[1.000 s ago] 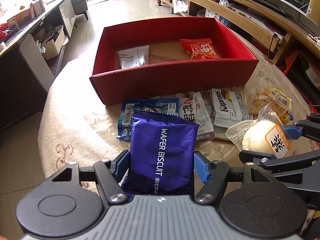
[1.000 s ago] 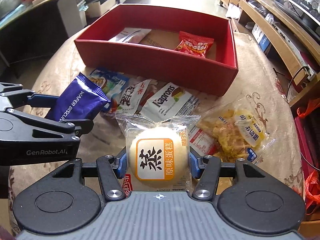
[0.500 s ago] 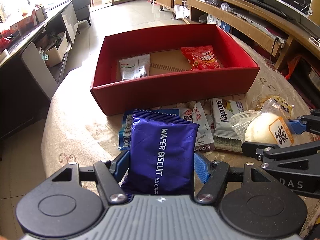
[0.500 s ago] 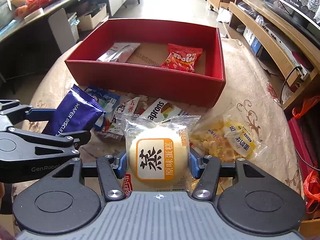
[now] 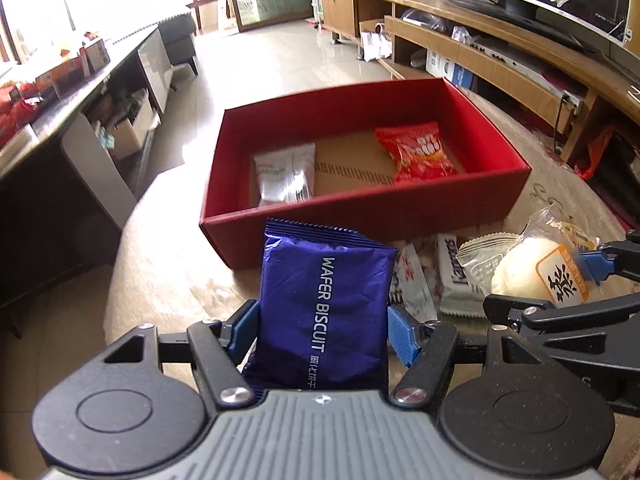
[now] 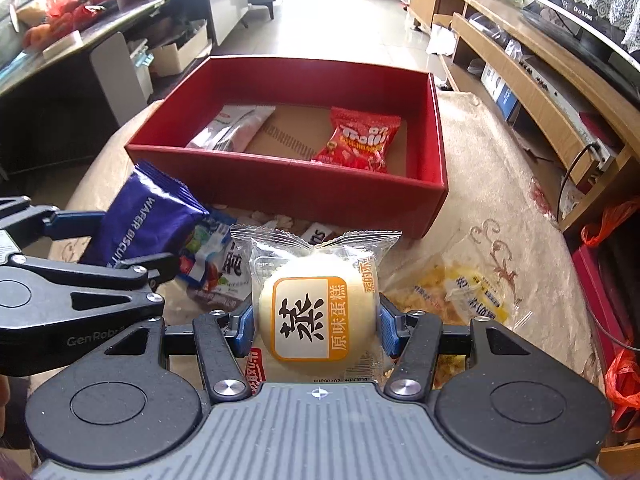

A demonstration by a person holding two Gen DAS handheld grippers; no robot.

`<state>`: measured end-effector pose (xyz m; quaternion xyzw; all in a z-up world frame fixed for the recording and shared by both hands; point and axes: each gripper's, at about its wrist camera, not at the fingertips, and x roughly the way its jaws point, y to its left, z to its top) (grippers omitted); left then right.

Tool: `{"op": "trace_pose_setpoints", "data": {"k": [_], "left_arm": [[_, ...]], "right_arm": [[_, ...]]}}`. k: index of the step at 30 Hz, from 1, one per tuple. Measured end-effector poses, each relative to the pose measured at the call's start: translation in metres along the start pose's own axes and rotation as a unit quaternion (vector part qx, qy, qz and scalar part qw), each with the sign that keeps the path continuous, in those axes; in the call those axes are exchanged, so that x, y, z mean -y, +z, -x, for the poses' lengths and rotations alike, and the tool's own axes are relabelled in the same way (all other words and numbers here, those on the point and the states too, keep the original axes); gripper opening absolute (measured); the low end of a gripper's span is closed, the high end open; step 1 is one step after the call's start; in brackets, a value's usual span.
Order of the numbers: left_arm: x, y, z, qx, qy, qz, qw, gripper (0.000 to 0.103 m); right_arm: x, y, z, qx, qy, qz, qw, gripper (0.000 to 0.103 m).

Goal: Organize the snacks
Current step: 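Lift and carry wafer packet and bun toward the red box with both tools, then lower wafer packet and bun into red box and open both tools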

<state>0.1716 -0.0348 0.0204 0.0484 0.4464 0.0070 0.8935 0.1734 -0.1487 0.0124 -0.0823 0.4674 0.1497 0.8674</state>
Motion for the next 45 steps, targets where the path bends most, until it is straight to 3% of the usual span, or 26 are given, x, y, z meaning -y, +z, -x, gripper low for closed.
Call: {"op": "trace_pose_setpoints", "data": {"k": [26,45], "left_arm": [[-0.004,0.048,-0.003,0.042,0.012,0.03,0.9986,0.063],[-0.006,0.094,-0.026,0.063,0.032,0.049,0.9963,0.062]], "right_arm": [[0.013,0.041,0.003,0.048,-0.026,-0.026,0.998,0.065],[0.028,0.085,-0.016,0.067,-0.034,-0.031,0.997,0.065]]}}
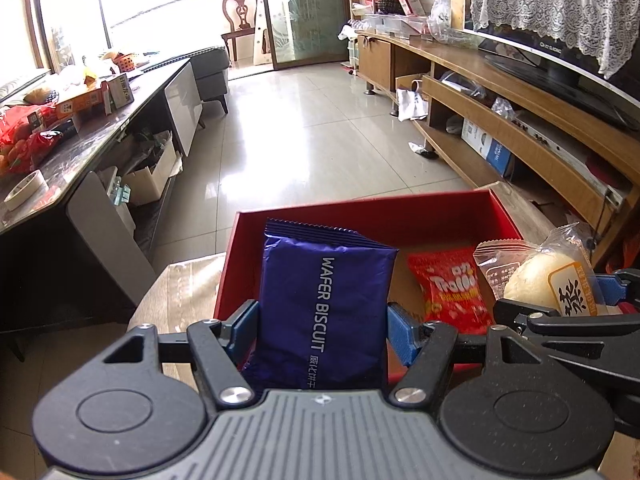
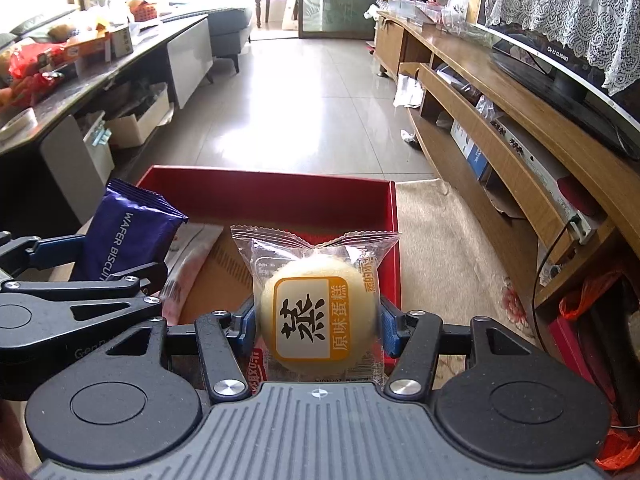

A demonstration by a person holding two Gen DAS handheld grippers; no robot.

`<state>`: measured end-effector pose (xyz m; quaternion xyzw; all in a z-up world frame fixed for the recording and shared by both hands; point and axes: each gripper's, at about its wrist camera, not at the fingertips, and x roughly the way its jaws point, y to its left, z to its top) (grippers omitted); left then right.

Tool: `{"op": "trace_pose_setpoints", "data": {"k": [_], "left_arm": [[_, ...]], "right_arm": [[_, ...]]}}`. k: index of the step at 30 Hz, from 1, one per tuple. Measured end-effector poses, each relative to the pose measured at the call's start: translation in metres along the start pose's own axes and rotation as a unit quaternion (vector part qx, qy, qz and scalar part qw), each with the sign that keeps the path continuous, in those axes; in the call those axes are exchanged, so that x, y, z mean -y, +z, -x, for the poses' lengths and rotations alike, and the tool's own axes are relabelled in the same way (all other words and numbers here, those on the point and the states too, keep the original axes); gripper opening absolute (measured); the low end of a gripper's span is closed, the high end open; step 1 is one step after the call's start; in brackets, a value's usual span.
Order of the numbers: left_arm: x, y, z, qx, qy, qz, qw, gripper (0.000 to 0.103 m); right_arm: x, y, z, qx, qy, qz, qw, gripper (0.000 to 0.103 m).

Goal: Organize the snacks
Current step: 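Lower wafer packet and bun into red box and open both tools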

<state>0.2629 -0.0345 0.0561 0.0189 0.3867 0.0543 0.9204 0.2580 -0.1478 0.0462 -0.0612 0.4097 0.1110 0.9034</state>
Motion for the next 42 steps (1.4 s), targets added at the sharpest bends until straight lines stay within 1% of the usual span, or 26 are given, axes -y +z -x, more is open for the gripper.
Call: {"op": "trace_pose_setpoints", "data": {"k": [7,13,25,29,36,42], "left_arm": [[-0.005,0.013,-0.024,-0.009,0.01,0.013,0.9998,0.062],[-0.003,0.016,-0.049,-0.023,0.022,0.011,0.9994,0.062],[0.001,0.007,-0.092,-0.068,0.039,0.006,0.9969,0.062],[0.001,0.005,-0.098,-0.076,0.044,0.004,0.9961,0.062],[0.001,0.004,-0.101,-0.079,0.044,0.006,0.9959,0.062],[-0.003,0.005,-0.102,-0.086,0.042,0.009,0.9954,0.063]], "right_arm": [[-0.003,0.015,-0.021,0.003,-0.001,0.012,1.0,0.065],[-0.005,0.018,-0.043,-0.007,-0.003,0.018,1.0,0.065],[-0.009,0.012,-0.079,-0.036,-0.006,0.031,0.999,0.065],[-0.012,0.011,-0.087,-0.043,-0.001,0.033,0.999,0.065],[-0.013,0.01,-0.089,-0.041,-0.001,0.039,0.998,0.065],[-0.014,0.011,-0.089,-0.041,-0.007,0.047,0.998,0.068]]}}
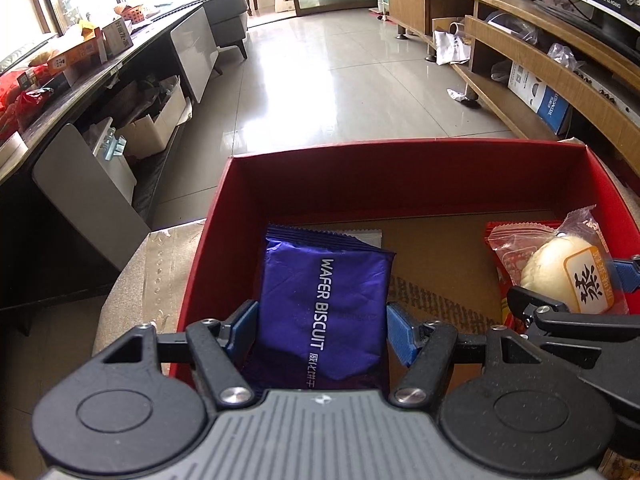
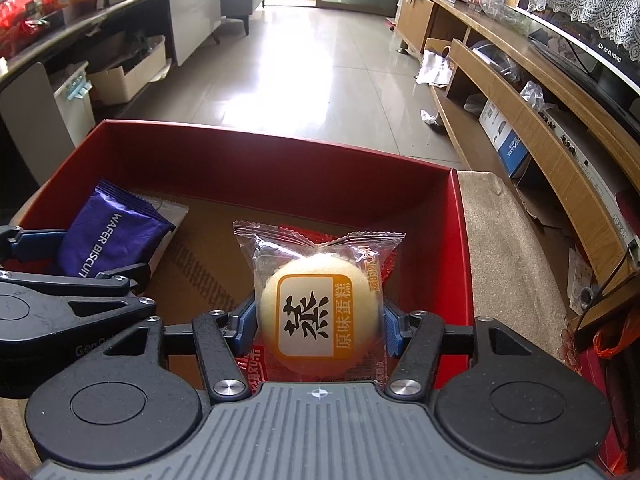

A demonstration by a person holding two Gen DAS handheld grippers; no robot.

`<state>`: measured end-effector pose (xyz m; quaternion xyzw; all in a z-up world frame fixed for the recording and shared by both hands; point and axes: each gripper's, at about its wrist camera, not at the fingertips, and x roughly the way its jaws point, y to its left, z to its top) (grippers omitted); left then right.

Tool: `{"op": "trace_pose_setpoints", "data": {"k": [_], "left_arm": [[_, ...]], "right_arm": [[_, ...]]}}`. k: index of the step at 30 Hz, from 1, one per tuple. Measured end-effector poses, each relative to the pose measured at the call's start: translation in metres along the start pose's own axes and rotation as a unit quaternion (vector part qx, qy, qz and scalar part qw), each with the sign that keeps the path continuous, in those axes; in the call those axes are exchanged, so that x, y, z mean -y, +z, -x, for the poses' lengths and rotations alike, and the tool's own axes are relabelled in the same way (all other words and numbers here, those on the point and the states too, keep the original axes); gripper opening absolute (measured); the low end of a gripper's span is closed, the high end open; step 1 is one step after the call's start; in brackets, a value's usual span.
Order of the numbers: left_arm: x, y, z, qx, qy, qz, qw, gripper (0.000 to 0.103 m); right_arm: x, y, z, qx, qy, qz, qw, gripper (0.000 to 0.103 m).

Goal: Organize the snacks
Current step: 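Lower wafer packet and bun into red box and open both tools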

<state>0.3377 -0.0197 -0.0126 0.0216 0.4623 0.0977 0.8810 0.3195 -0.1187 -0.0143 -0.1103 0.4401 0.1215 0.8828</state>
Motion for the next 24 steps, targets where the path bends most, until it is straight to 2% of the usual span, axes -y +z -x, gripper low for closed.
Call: {"op": "trace_pose_setpoints", "data": {"k": [9,17,24], "left_arm": [[-0.008,0.001,0.007,-0.007,0.001,0.011,0.9999,0.07],[-0.018,-0.008,0.031,-0.001,-0.014,0.014,0.9998,0.078],[-0.021,-0.015,0.048,0.01,-0.019,0.013,0.9997,0.079]], "right_arm": [[0.001,0.002,0.007,0.008,-0.024,0.006,1.0,0.085],[0.004,0.009,0.033,0.037,-0.026,-0.013,0.999,0.085],[0.001,0.009,0.046,0.05,-0.03,-0.001,0.998,0.086]]}}
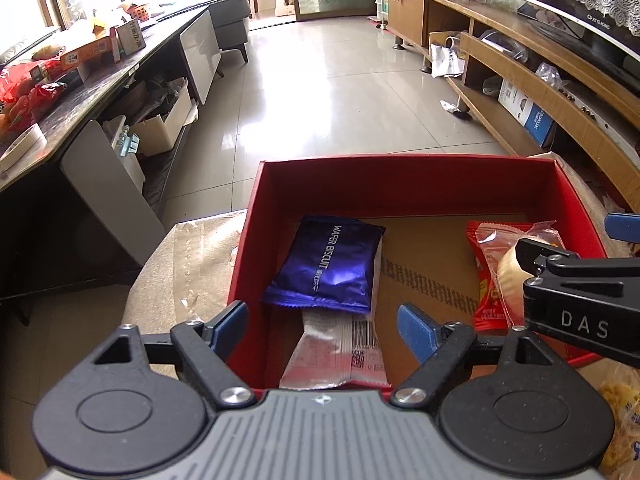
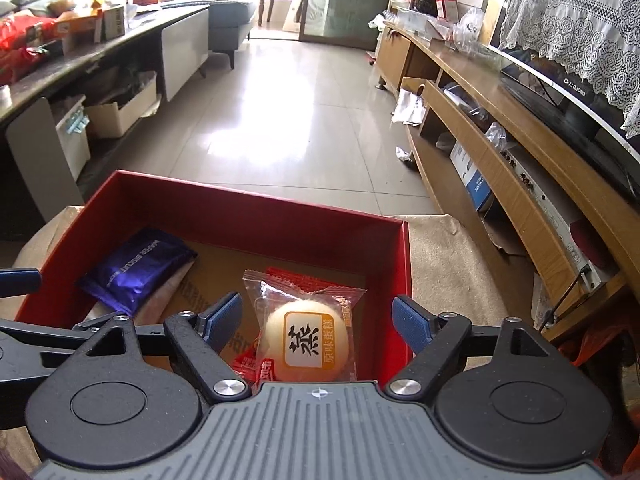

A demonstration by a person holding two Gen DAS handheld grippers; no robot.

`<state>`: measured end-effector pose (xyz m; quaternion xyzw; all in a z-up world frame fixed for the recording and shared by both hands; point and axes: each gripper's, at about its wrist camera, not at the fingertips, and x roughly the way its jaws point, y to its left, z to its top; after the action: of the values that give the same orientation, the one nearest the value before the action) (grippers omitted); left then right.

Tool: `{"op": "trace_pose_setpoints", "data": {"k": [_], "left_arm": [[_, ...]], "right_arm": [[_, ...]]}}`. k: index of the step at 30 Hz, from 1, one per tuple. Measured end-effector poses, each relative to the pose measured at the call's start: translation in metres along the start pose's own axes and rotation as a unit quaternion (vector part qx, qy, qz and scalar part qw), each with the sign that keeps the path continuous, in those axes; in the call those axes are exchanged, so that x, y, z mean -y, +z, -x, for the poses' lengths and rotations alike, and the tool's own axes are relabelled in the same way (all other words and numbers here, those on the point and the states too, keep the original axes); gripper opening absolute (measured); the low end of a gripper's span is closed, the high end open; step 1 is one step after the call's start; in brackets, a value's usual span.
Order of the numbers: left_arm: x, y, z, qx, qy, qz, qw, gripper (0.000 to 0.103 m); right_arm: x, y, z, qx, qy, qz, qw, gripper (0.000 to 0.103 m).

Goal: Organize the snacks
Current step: 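Lower wafer packet and bun into red box and open both tools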

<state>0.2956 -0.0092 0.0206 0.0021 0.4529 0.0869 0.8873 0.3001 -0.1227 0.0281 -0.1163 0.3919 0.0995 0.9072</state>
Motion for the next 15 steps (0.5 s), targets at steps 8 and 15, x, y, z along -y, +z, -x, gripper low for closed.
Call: {"op": "trace_pose_setpoints", "data": {"k": [8,15], "left_arm": [[-0.01,-0.007,0.012,0.003,-0.006,0.013,0.9999,0.079],[-0.016,-0.019,0.029,0.006,-0.02,0.013,0.9997,0.079]], "right_arm": [[0.002,-0.002,0.013,0.006,-0.006,0.003,1.0,0.086],[0.003,-0.017,0.032,0.007,-0.013,0.015,1.0,0.086]]}}
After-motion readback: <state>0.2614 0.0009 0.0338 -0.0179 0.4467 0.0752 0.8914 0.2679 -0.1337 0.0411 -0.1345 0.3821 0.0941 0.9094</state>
